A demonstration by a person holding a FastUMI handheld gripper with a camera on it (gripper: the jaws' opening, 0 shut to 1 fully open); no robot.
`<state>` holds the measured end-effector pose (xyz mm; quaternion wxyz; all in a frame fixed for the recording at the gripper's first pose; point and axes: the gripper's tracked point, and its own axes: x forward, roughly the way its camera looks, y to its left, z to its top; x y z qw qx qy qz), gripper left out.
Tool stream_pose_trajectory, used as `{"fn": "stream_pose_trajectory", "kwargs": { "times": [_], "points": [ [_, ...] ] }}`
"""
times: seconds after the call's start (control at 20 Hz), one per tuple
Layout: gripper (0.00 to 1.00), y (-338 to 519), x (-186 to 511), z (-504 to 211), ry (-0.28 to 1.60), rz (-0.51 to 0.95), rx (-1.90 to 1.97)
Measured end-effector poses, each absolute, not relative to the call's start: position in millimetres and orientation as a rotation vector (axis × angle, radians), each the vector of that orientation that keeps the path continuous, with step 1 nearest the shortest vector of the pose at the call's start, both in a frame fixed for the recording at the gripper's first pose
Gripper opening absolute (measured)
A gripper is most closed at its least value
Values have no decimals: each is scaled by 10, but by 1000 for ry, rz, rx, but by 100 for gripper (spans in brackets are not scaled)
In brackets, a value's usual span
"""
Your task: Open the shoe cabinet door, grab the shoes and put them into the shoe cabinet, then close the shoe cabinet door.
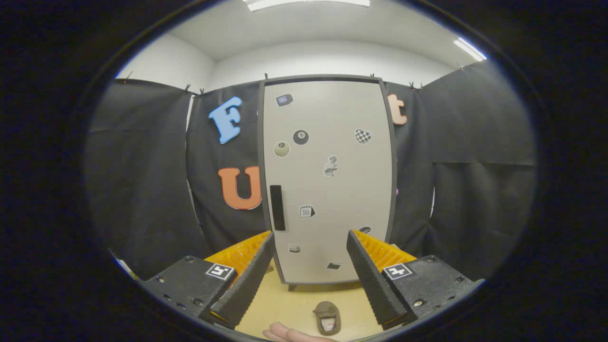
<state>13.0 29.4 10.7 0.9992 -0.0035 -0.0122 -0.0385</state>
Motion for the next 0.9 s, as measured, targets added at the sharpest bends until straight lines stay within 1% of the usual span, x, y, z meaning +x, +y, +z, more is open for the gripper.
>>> {"fn": "stream_pose_trajectory", "kwargs": {
  "times": [0.2, 0.4, 0.75, 0.9],
  "points": [
    [99, 419, 296, 89, -41, -69, -14],
    [99, 514, 652, 51, -48, -57, -15],
    [99, 734, 1551, 100, -82, -4, -55],
    [99, 770, 1952, 62, -65, -31, -73]
  ]
}}
